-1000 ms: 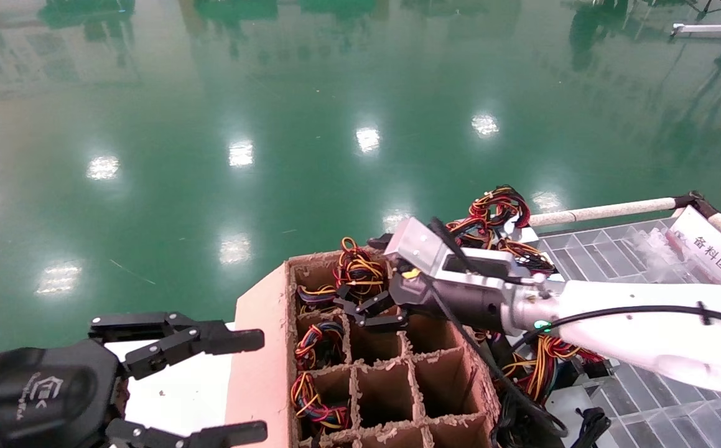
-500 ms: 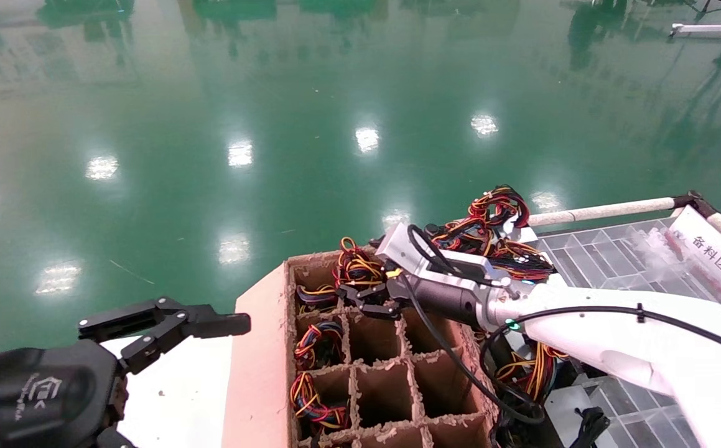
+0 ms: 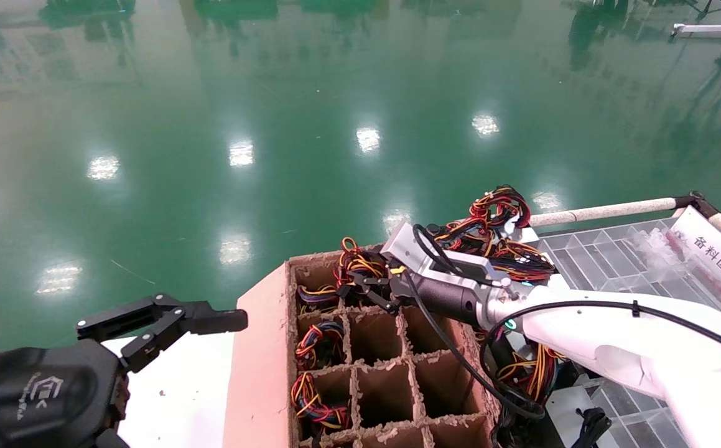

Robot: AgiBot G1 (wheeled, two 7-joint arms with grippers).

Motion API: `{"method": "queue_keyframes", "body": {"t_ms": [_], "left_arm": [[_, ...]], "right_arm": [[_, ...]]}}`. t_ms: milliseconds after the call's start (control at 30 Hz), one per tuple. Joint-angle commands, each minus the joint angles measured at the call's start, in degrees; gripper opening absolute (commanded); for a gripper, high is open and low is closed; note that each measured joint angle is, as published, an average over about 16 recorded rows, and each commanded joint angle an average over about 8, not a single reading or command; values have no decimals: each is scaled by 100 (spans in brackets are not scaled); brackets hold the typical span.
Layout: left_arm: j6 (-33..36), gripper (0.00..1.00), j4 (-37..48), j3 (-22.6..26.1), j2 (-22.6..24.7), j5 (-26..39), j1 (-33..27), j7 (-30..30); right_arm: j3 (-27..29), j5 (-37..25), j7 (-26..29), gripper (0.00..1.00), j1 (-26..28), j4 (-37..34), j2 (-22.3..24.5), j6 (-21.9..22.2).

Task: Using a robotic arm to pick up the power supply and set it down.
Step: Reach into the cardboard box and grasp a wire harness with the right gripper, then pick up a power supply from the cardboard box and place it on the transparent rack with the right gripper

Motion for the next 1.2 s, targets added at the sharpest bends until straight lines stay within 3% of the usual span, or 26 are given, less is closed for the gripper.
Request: {"method": "queue_keyframes", "body": {"t_ms": [33,733,1200], "left_arm": [[0,100,0,0,0,0,0,0],[-1,100,0,2,-1,-1,0,1],[-1,100,0,3,-1,-2,-1,1]], "right_arm": [[19,29,-89,0,6,-114,-25,-6],[324,580,-401,0,217,-923,67,-691],[681,1222,324,0,452,-486,653,-1560]]}}
